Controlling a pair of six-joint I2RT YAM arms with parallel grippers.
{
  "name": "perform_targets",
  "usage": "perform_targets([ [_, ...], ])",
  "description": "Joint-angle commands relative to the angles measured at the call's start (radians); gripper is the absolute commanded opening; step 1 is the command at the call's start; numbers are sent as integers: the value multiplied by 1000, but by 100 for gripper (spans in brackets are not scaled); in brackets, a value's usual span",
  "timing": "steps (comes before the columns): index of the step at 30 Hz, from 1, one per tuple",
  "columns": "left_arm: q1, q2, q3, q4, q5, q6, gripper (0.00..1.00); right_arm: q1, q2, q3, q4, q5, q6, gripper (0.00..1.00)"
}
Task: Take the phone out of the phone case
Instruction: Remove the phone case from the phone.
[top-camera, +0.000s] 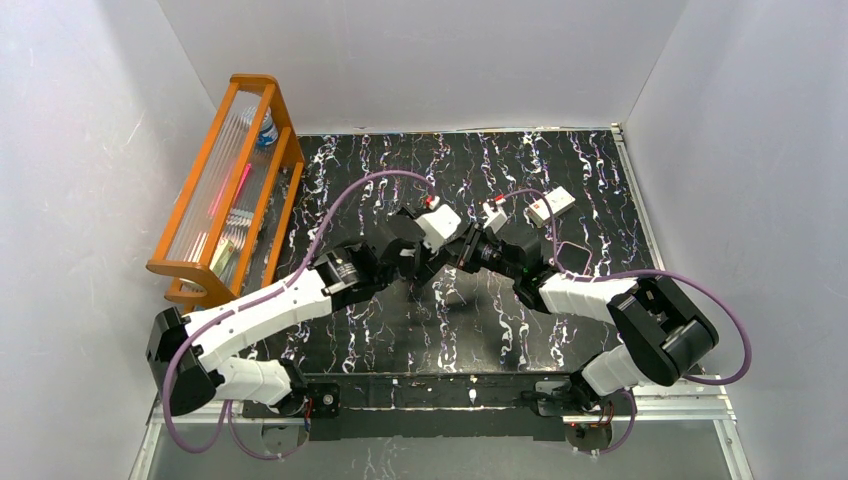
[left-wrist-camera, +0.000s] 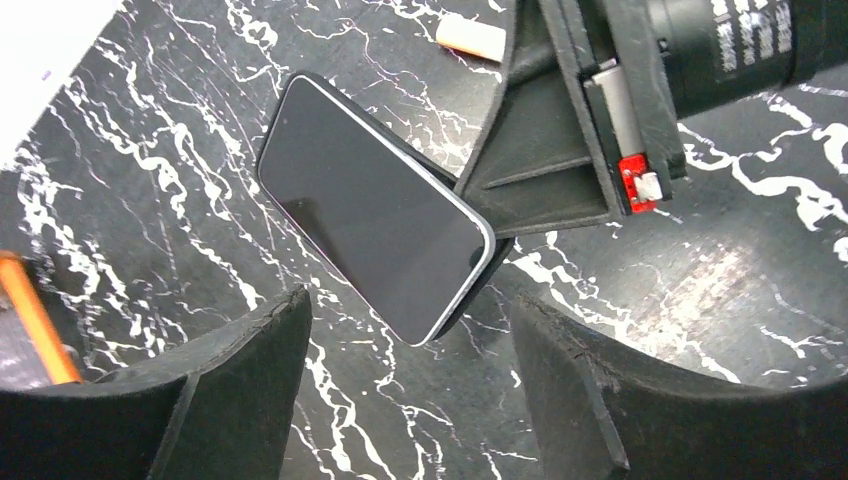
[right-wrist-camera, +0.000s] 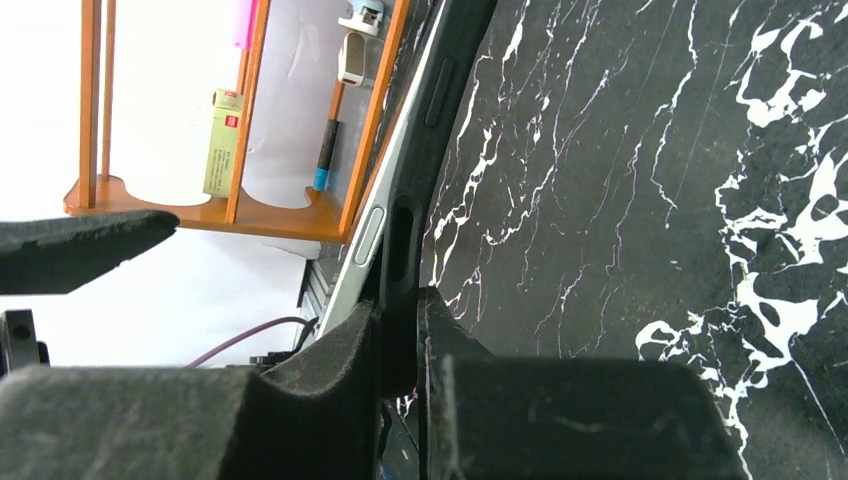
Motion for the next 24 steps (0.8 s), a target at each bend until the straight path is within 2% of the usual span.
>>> perform_targets([
  [1,-66,26,24,8,-147,111,69,-2,-43,43,69,12,48,1],
  [5,-83,63,13,40,-199,121,65,-2,-48,39,72,3,58,1],
  [12,-84,103,-21,105,-193,120,59,-1,-48,29,89,-11,75,1],
  [24,-84,152,-76,144,-300,165,53,-2,-35,32,116,-46,101,1],
])
